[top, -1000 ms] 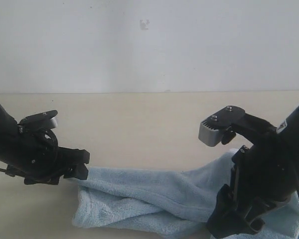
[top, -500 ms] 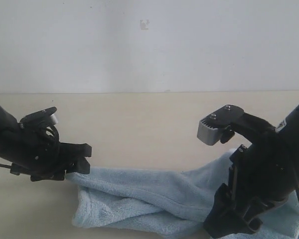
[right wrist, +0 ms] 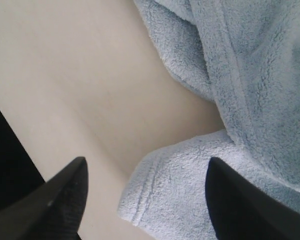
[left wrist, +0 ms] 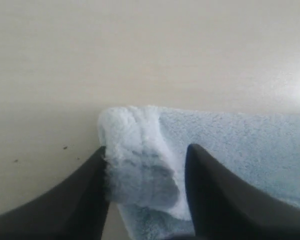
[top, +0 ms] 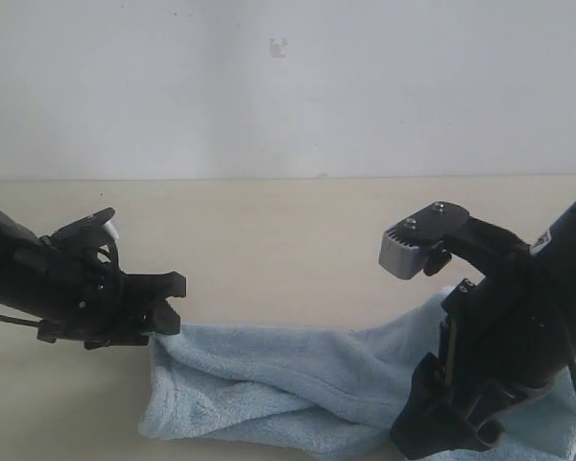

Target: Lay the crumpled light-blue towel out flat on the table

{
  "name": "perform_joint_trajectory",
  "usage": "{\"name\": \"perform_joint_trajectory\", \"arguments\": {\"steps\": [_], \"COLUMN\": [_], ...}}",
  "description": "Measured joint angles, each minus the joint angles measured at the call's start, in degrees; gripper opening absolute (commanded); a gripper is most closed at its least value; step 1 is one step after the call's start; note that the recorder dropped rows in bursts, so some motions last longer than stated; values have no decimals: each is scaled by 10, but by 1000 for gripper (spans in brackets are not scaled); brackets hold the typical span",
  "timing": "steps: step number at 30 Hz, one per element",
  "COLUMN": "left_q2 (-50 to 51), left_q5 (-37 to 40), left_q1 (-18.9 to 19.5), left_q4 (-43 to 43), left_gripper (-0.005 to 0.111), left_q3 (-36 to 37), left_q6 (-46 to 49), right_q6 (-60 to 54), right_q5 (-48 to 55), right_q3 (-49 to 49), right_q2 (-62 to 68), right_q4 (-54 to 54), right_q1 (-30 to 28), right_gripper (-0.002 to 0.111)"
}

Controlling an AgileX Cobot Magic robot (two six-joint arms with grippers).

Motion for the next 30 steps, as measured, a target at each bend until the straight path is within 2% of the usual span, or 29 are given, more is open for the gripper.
{"name": "perform_joint_trajectory", "arguments": {"steps": [9,18,24,30], "left_q2": [0,-20,-127,-234], "left_q5": [0,0,0,-1], "left_q1": [0,0,3,32], "left_q4": [-3,-6,-6,-6], "left_gripper": [4,4,4,4], "left_q3": [0,-4,-22,-34], "left_q6": [4,8,13,14], "right_q6": [0,0,0,-9], "right_q5": [3,67,108,127], "right_q3": [0,0,0,21], "right_q2": [0,-1,-1,-1], "right_q4": [10,11,8,14], "right_q1": [0,0,0,16], "right_gripper": [63,63,63,63]}}
